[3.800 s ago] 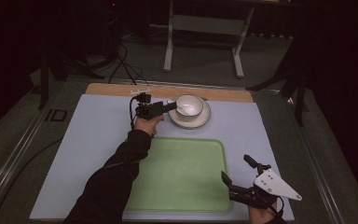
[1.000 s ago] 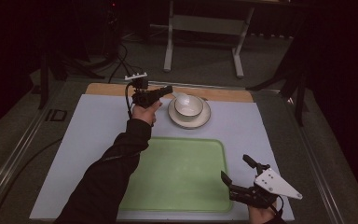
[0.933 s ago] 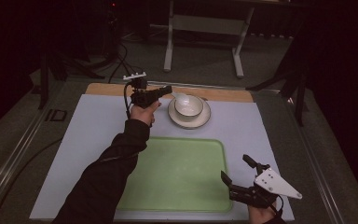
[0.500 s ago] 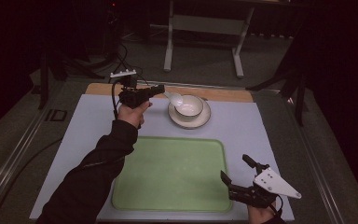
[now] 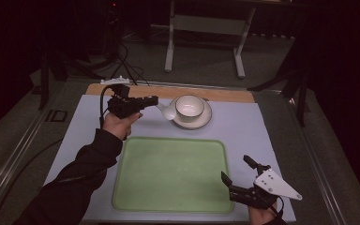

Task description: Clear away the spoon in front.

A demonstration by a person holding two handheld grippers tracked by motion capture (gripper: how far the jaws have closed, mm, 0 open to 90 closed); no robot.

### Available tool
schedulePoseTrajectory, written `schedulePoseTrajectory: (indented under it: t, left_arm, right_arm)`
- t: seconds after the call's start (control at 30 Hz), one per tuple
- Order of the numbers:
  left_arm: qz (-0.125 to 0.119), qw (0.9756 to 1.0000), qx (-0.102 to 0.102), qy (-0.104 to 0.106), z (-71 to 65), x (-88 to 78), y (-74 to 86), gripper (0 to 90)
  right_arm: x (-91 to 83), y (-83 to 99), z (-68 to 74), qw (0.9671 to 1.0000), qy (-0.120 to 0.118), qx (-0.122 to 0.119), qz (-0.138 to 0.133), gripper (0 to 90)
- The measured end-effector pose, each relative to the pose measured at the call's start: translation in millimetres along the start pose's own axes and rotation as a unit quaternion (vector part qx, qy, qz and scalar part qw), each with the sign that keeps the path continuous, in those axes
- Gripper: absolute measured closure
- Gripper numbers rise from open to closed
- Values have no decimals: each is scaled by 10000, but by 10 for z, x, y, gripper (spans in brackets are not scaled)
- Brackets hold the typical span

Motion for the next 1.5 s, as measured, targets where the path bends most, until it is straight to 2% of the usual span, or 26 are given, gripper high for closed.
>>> schedulePoseTrajectory:
  t: [0.37,0.67,0.87,0.9,0.97,1.13,1.27,1.33,1.43,1.47,1.5]
  left_arm:
    - [404,9988,132,228,-148,-293,185,847]
    - [672,9969,193,348,-185,-495,376,847]
    - [1077,9927,220,486,-209,-581,531,847]
    - [1077,9927,220,486,-209,-581,531,847]
    - [1215,9910,180,534,-225,-601,594,847]
    - [1663,9835,131,703,-254,-613,748,846]
    - [1883,9789,111,784,-272,-624,845,846]
    - [2005,9758,116,861,-289,-623,908,846]
    - [2279,9686,99,990,-310,-616,1033,846]
    - [2400,9647,78,1080,-320,-614,1081,845]
    - [2483,9624,93,1097,-322,-612,1122,845]
  right_arm:
    - [8,2,15,10000,-26,-4,4,114]
    - [24,9,26,10000,-42,-31,21,114]
    - [30,15,37,10000,-50,-45,42,114]
    - [30,15,37,10000,-50,-45,42,114]
    - [34,18,43,10000,-64,-52,51,114]
    - [38,24,52,9999,-84,-68,65,114]
    - [40,26,46,9999,-86,-64,67,114]
    - [40,26,49,9999,-89,-68,69,114]
    - [46,29,59,9999,-110,-82,80,114]
    - [48,31,62,9999,-118,-86,90,114]
    - [50,33,65,9998,-123,-90,96,114]
Point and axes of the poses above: each handheld gripper's, and its own axes: x roughly forward along the jaws, y roughly out of its underside, z roughly to its left, the point moved 8 cm from there along x, roughly forward along the jaws, and after that the axes turned 15 degrees about y, right-handed, at the moved point
